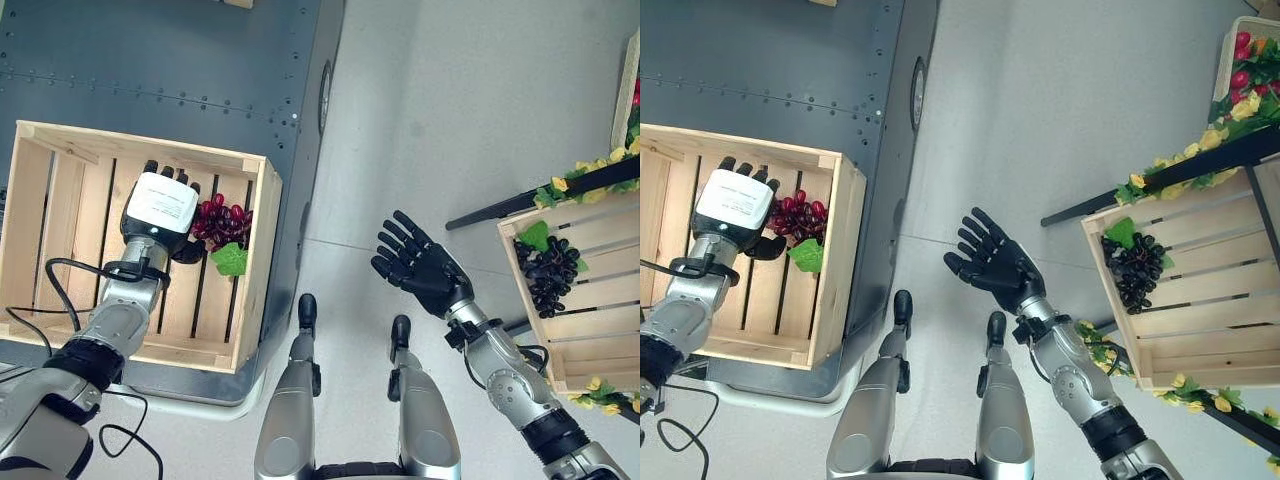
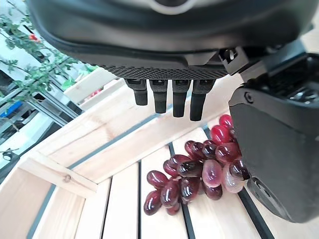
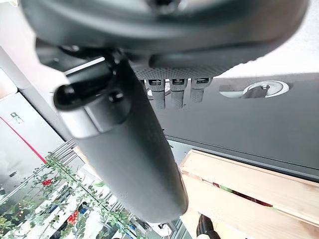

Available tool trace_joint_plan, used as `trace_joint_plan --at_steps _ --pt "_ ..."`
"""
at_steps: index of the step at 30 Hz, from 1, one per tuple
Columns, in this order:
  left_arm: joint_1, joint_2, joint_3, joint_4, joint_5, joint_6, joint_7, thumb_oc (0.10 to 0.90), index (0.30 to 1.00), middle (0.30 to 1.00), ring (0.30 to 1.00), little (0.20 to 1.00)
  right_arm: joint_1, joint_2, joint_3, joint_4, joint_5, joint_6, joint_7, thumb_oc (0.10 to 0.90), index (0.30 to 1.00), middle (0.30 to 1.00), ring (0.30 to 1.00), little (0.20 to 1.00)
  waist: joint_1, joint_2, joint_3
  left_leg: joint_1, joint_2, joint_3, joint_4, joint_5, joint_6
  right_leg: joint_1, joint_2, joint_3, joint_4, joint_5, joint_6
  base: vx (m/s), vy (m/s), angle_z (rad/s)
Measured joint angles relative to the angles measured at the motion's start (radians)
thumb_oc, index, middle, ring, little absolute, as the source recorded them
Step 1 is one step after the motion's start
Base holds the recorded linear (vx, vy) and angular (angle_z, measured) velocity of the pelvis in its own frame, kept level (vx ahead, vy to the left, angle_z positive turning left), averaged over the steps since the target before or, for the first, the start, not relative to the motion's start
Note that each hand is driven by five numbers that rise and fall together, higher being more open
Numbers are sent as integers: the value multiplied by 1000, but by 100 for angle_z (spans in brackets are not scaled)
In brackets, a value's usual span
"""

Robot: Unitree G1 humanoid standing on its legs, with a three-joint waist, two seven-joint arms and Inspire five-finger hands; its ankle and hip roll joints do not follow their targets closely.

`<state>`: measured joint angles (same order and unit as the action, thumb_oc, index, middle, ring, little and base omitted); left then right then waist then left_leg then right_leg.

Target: Pick up the fruits from the basket on one side to the basket on the other side

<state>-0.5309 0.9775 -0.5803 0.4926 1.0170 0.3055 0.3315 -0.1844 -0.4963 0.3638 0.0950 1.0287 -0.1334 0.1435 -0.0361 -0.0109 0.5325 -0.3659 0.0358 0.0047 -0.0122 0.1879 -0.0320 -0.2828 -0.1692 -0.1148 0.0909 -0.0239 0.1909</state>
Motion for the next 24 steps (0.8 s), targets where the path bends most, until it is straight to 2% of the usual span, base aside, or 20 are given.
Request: trace_joint_plan --at_steps 5,17,18,19,21,24 --pt "-20 -31 -6 21 4 31 -15 800 900 900 900 900 -9 2 1 5 0 0 -4 800 900 900 900 900 -2 -1 0 -4 1 1 0 0 0 -5 1 1 1 0 0 0 0 0" --pt "-112 -58 -79 44 158 59 -257 800 900 900 900 900 -36 38 7 29 -1 -2 -14 800 900 900 900 900 -6 -13 -1 -24 1 2 1 0 0 -24 1 3 1 1 0 0 0 0" --pt "-117 -58 -80 44 159 60 -268 632 648 648 648 648 -40 38 13 29 -1 -2 -16 800 900 900 900 900 -6 -16 -1 -24 1 2 0 0 0 -24 1 3 1 1 0 0 0 0" --pt "-118 -59 -81 44 160 60 -271 571 556 556 556 556 -43 38 16 29 -1 -2 -17 800 900 900 900 900 -6 -17 -1 -24 1 2 1 0 0 -24 1 3 1 1 0 0 0 0" --pt "-126 -63 -83 57 159 62 -268 400 300 300 300 300 -51 40 26 29 -1 -2 -21 800 900 900 900 900 -7 -21 -1 -24 2 2 1 0 0 -24 2 3 2 1 0 0 0 0" --pt "-132 -63 -86 60 159 62 -262 400 300 300 300 300 -53 40 31 29 -1 -2 -21 800 900 900 900 900 -8 -26 -1 -25 3 2 1 0 0 -24 3 2 2 1 0 0 0 0"
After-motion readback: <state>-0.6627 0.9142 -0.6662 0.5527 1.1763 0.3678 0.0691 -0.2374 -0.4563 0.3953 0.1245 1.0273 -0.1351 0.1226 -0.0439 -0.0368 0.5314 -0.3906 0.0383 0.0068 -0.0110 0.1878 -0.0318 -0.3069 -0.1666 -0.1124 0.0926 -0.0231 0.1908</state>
